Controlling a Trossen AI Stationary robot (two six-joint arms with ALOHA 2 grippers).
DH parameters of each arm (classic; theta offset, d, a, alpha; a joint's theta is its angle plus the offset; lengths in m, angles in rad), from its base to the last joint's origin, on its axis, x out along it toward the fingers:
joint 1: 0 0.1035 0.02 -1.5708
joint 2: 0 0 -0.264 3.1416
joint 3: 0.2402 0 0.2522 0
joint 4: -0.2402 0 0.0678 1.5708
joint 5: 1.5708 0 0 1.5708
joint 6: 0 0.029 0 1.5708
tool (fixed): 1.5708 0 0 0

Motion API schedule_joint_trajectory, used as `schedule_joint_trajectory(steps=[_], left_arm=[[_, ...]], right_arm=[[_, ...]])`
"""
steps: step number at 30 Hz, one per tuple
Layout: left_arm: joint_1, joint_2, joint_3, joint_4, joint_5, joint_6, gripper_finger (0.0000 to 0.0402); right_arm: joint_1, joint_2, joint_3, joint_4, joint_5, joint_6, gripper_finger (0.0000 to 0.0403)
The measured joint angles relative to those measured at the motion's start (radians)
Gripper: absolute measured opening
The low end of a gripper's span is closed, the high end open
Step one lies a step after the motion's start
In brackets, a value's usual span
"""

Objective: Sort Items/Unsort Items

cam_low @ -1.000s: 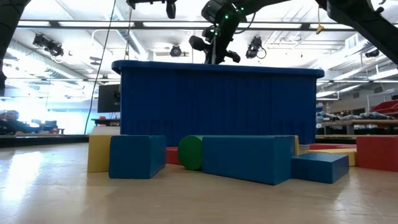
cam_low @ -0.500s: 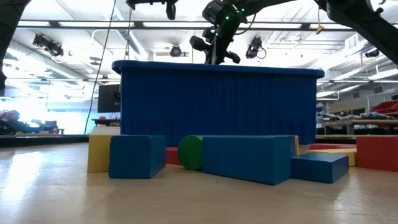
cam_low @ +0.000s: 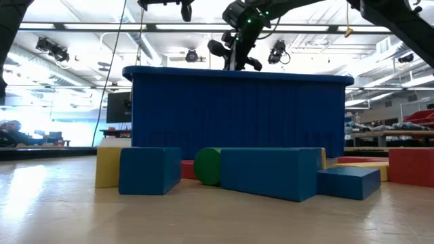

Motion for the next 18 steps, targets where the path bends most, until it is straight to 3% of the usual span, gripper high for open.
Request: schedule_joint_trajectory(steps=[9,18], left_arm=[[0.000,0.000,0.000,-0.002,0.000,0.000,0.0016],[0.000,0.000,0.000,0.002,0.046,-0.003,0.0016]], right_arm=[[-0.009,-0.006,-0.021,0.031,-0.015,-0.035,0.0009],[-0.008,0.021,0.163,-0.054,-0.024,-0.058,0.0110]])
